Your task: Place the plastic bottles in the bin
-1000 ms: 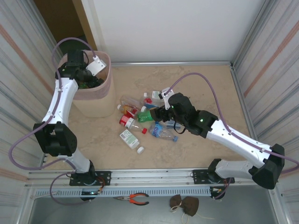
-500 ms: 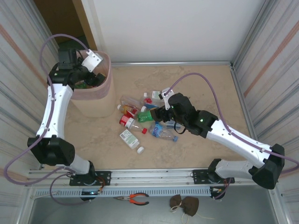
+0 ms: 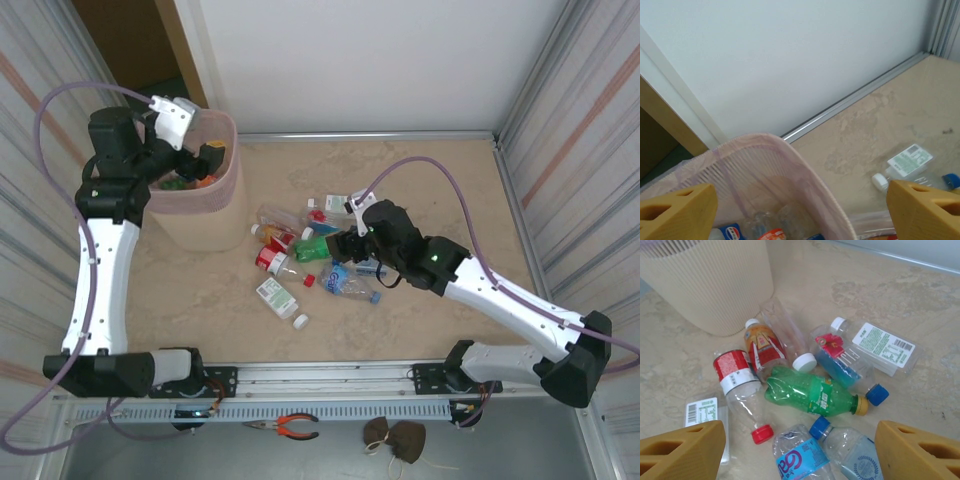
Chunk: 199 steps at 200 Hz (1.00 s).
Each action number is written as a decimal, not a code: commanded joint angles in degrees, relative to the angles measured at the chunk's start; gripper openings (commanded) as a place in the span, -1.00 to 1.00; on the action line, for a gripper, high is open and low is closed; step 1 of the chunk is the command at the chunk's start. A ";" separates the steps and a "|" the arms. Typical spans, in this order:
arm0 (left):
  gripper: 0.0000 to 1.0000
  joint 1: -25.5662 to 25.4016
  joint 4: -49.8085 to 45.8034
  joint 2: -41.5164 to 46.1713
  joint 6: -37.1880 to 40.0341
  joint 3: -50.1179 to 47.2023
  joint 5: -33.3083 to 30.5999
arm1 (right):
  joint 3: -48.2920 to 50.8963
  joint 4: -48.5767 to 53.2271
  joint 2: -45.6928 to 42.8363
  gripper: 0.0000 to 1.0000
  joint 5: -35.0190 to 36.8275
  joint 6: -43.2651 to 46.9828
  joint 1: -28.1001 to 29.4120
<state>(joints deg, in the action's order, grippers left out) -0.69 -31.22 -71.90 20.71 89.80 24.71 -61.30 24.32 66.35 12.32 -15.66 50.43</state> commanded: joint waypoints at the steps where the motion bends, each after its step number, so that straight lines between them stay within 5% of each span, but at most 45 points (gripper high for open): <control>1: 0.75 0.61 6.10 3.58 -9.50 -3.83 1.57 | 0.83 2.22 -0.47 0.56 -1.27 -0.85 -0.56; 26: 0.75 0.67 9.51 7.04 -14.39 -8.50 1.63 | -0.05 2.70 1.82 0.54 -7.19 0.71 -0.09; 114: 0.69 0.56 11.85 13.36 -24.43 -17.97 0.82 | -3.29 3.39 15.20 0.51 -10.80 -1.85 11.75; 199: 0.68 0.63 9.95 14.54 -27.94 -18.16 -0.61 | -13.52 7.81 33.36 0.54 -4.81 -3.68 19.37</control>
<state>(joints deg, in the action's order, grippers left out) -0.69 -21.19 -58.70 -5.48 72.18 24.45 -70.54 28.23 95.15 4.05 -17.87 68.07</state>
